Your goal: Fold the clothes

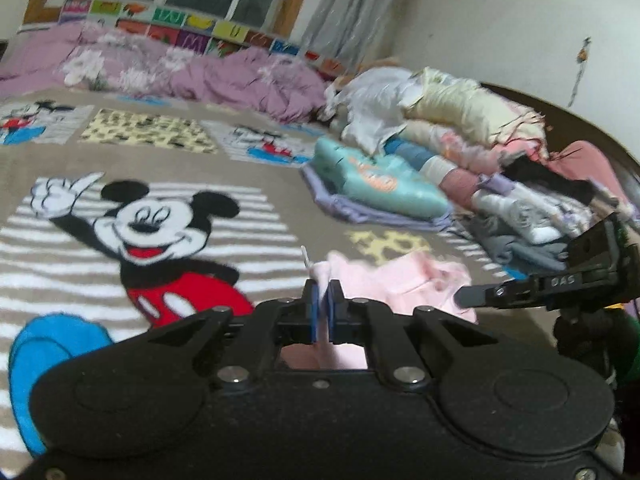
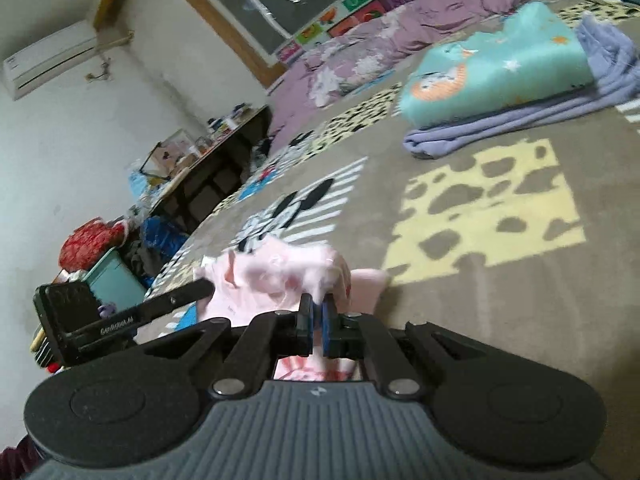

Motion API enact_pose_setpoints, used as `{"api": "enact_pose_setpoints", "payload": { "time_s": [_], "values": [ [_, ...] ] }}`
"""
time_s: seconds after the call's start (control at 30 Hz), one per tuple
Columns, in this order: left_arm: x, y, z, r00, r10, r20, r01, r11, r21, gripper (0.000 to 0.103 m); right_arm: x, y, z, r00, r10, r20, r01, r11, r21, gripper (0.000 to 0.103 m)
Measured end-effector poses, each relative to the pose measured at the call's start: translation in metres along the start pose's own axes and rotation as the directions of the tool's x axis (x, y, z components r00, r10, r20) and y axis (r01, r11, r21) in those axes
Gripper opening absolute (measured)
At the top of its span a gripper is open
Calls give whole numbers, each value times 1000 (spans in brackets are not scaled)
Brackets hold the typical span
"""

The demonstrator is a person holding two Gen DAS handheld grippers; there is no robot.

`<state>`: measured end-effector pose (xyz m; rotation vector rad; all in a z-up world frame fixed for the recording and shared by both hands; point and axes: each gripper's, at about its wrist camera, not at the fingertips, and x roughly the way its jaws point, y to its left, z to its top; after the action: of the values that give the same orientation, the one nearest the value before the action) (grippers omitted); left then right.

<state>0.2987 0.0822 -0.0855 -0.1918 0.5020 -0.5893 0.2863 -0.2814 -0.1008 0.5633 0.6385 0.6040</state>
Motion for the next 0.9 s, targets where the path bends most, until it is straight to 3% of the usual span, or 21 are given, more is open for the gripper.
{"api": "enact_pose_setpoints", "payload": {
  "time_s": [0.17, 0.2, 0.33, 0.43, 0.5, 0.6, 0.67, 0.73, 0.9],
  "values": [
    [1, -1, 2, 999, 48, 0, -48, 999, 7, 11, -8, -7, 0, 998, -28, 55, 26, 999, 23, 10],
    [-2, 0, 3, 998, 54, 11, -54, 999, 3, 15, -10, -2, 0, 997, -32, 68, 34, 999, -15, 10],
    [-22, -1, 12, 998, 32, 53, -34, 998, 46, 16, -11, 35, -2, 992, -34, 118, 63, 966, -252, 10],
    [-23, -10, 13, 999, 3, 32, -6, 994, 105, 16, 0, 62, -6, 995, -26, 93, 61, 914, -400, 11],
    [-11, -19, 8, 1000, 12, -11, -10, 988, 153, 18, 11, 67, -10, 996, -49, 77, 78, 895, -439, 13],
    [14, -31, -2, 994, 79, -82, -60, 976, 208, 20, 27, 55, -9, 991, -119, 66, 136, 905, -402, 13],
    [31, -40, -12, 982, 136, -130, -96, 957, 273, 23, 41, 33, -7, 986, -170, -5, 158, 928, -338, 12],
    [35, -47, -16, 979, 164, -125, -116, 939, 325, 24, 40, 27, -5, 984, -180, 2, 173, 939, -296, 5],
    [34, -37, -16, 981, 144, -131, -104, 957, 271, 25, 36, 13, 0, 978, -207, 26, 208, 959, -194, 5]
  ]
}}
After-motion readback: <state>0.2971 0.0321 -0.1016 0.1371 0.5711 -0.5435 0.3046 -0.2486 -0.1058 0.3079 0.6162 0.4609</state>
